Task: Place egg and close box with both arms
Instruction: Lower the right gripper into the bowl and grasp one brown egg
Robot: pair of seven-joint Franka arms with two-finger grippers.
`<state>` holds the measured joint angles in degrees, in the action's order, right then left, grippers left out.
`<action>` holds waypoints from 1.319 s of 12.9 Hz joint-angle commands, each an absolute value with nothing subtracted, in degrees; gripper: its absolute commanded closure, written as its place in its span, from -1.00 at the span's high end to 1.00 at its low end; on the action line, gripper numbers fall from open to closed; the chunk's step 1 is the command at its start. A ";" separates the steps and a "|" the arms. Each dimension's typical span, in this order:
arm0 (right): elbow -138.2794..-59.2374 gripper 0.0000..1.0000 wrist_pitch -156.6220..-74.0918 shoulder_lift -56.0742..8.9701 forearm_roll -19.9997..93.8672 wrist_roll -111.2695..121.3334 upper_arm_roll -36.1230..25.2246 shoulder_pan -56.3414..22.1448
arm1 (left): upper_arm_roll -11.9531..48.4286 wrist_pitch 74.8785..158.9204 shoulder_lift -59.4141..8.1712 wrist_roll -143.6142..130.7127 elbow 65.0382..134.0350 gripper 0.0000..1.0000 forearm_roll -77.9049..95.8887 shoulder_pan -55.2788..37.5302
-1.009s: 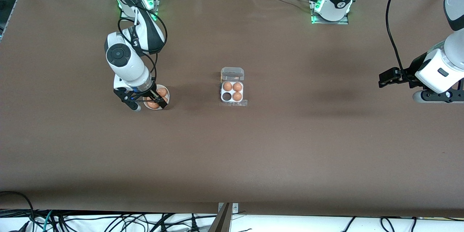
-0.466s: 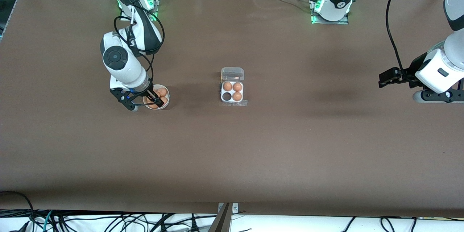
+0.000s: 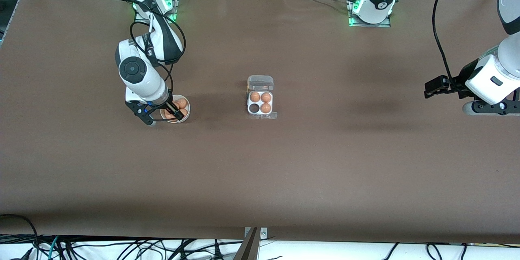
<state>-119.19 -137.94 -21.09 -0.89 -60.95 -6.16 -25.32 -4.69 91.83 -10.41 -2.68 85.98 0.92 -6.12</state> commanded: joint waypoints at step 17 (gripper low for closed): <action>-118.83 -0.38 -138.08 -22.68 -1.93 -58.63 -6.15 -24.70 | -4.83 91.49 -10.28 -2.11 86.22 1.00 1.67 -6.06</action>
<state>-119.20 -137.88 -22.02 -1.05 -60.04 -6.28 -24.97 -4.69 91.83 -10.48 -2.68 85.99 0.92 -6.12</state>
